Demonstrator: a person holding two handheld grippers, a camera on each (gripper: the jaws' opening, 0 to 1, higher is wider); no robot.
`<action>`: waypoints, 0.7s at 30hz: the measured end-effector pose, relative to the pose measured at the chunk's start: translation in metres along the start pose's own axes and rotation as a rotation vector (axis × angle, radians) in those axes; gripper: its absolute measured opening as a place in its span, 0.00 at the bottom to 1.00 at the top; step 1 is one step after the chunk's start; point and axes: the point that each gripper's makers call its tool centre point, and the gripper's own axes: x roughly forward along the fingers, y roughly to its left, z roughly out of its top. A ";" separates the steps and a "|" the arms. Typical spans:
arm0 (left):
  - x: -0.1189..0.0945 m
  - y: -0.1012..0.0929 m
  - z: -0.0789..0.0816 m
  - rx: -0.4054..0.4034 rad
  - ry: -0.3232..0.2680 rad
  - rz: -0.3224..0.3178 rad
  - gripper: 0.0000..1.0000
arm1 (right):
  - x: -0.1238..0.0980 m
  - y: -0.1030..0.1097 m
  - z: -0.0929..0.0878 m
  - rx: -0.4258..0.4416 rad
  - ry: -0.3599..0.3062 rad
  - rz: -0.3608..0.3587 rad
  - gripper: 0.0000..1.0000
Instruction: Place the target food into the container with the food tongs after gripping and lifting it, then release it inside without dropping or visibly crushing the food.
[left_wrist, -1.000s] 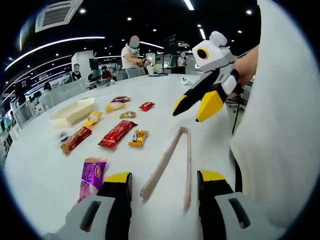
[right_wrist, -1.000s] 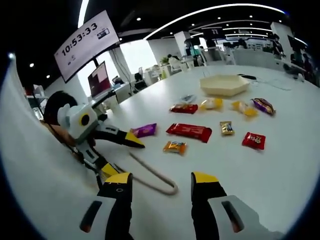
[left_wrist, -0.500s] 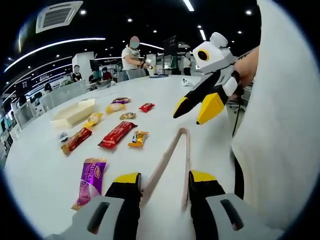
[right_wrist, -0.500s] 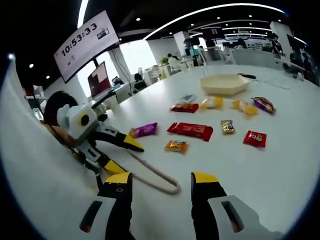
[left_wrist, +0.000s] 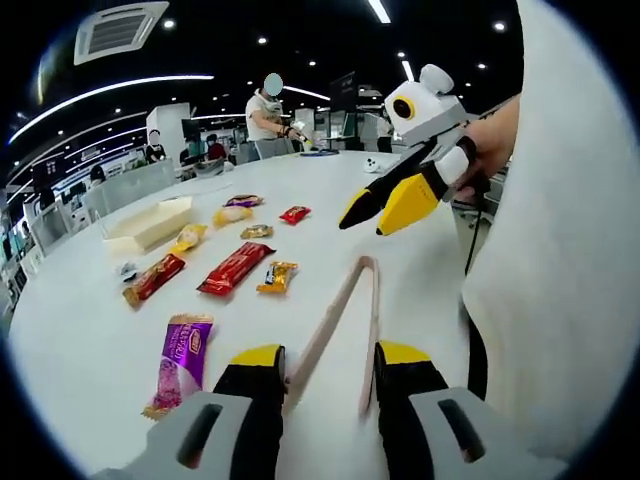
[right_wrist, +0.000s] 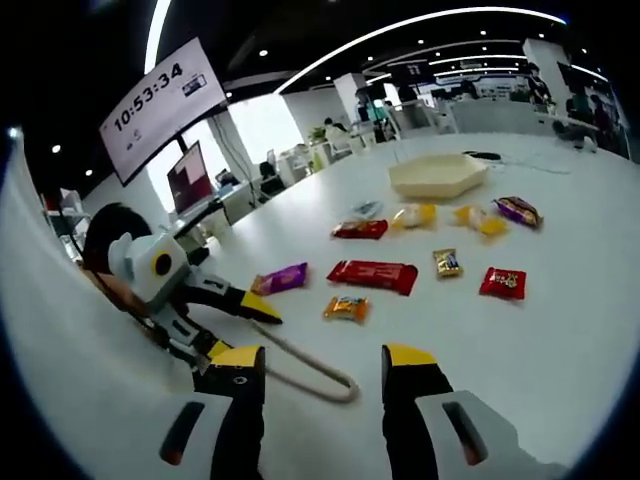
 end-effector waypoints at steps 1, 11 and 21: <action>-0.001 0.000 0.001 0.001 0.000 0.001 0.34 | 0.000 0.000 0.000 0.001 -0.001 0.001 0.46; -0.004 0.003 0.003 0.002 0.021 -0.020 0.32 | 0.002 0.003 -0.005 0.080 -0.013 -0.006 0.45; -0.004 0.003 0.005 -0.013 0.047 -0.048 0.29 | 0.011 0.008 0.000 0.072 -0.014 0.008 0.45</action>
